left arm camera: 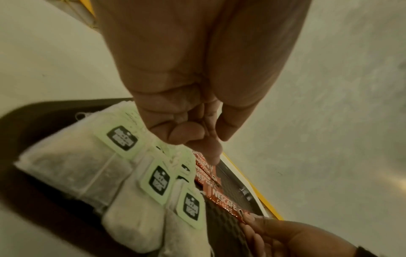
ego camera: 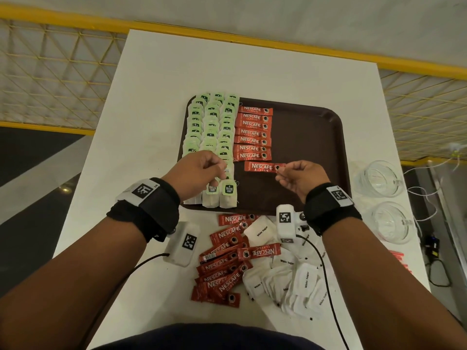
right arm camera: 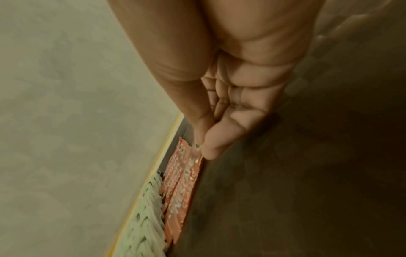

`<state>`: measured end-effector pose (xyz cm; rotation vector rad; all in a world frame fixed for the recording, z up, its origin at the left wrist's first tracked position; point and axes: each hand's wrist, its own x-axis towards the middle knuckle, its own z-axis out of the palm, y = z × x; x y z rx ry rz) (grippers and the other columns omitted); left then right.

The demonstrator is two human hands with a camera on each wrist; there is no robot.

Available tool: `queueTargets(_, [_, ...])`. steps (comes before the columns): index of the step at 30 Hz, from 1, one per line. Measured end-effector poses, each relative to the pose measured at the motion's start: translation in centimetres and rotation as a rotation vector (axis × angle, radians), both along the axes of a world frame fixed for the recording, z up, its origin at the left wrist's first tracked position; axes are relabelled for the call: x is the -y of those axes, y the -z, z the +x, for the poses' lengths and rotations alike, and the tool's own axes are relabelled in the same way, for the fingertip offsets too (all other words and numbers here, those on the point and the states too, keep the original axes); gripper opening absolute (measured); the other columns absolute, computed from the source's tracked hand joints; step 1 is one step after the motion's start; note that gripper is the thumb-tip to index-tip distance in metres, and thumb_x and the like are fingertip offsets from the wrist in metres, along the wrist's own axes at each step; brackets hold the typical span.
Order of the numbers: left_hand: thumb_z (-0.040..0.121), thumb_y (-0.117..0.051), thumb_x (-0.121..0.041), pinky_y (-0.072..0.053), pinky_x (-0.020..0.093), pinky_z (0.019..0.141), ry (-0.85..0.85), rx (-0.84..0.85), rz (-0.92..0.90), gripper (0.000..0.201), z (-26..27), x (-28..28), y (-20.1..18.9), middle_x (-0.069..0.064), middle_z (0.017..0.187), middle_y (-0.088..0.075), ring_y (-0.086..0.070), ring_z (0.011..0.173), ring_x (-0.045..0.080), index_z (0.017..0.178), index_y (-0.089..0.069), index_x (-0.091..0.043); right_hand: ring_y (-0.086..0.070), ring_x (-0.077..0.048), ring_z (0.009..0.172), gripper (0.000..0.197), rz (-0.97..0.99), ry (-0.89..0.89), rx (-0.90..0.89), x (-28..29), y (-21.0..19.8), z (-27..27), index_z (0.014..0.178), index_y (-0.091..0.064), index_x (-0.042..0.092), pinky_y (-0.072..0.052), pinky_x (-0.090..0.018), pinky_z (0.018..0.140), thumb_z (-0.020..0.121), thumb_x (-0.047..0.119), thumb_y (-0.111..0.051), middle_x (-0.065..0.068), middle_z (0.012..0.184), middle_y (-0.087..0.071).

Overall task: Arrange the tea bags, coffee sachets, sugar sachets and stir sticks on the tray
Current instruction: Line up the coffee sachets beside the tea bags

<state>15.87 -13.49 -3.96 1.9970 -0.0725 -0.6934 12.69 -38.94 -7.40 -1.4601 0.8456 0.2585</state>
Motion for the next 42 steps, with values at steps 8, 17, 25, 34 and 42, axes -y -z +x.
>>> queueTargets(8, [0.098,-0.054,-0.025,-0.045,0.023,0.062,-0.022,0.002,0.046,0.015,-2.2,-2.1,-0.1,-0.004,0.093,-0.073,-0.063,0.070,0.009,0.104,-0.064,-0.015,-0.069,-0.016,0.070,0.015,-0.279,-0.107,-0.189,-2.2,0.2,2.2,0.087,-0.059,0.012,-0.058,-0.027,0.064,0.086,0.018,-0.073,-0.008,0.085,-0.070])
queueTargets(17, [0.098,-0.054,-0.027,-0.046,0.019,0.059,0.035,0.034,0.145,0.014,-5.6,-2.2,-0.2,-0.006,0.087,-0.069,-0.063,0.069,0.007,0.098,-0.063,-0.016,-0.064,-0.013,0.069,0.019,-0.487,-0.407,-0.074,-2.3,-2.0,-0.9,0.092,-0.060,0.016,-0.054,-0.028,0.063,0.088,0.033,-0.069,-0.004,0.087,-0.066])
queueTargets(25, [0.092,-0.061,-0.036,-0.040,0.025,0.072,0.342,0.081,0.414,0.012,-11.3,-1.2,1.1,-0.003,0.101,-0.064,-0.057,0.088,0.013,0.094,-0.058,-0.024,-0.055,-0.005,0.075,0.012,-0.710,-1.100,0.091,-2.6,-2.2,-9.6,0.089,-0.068,0.022,-0.043,-0.023,0.065,0.084,0.032,-0.072,0.008,0.084,-0.063])
queueTargets(34, [0.074,-0.080,-0.045,-0.047,0.036,0.092,0.452,0.068,0.671,0.072,-14.3,0.0,1.8,0.004,0.123,-0.050,-0.052,0.109,0.022,0.132,-0.046,-0.019,-0.055,-0.013,0.088,0.021,-0.956,-1.220,0.156,-3.1,-1.1,-12.3,0.099,-0.065,0.020,-0.041,-0.025,0.075,0.082,0.028,-0.074,0.004,0.098,-0.059])
queueTargets(42, [0.081,-0.074,-0.040,-0.052,0.039,0.087,0.375,0.093,0.722,0.052,-15.3,0.8,2.6,0.004,0.114,-0.058,-0.059,0.099,0.024,0.121,-0.050,-0.019,-0.051,-0.008,0.078,0.016,-0.928,-1.150,0.168,-2.6,-0.2,-12.7,0.091,-0.065,0.022,-0.038,-0.024,0.070,0.081,0.027,-0.076,0.008,0.089,-0.051])
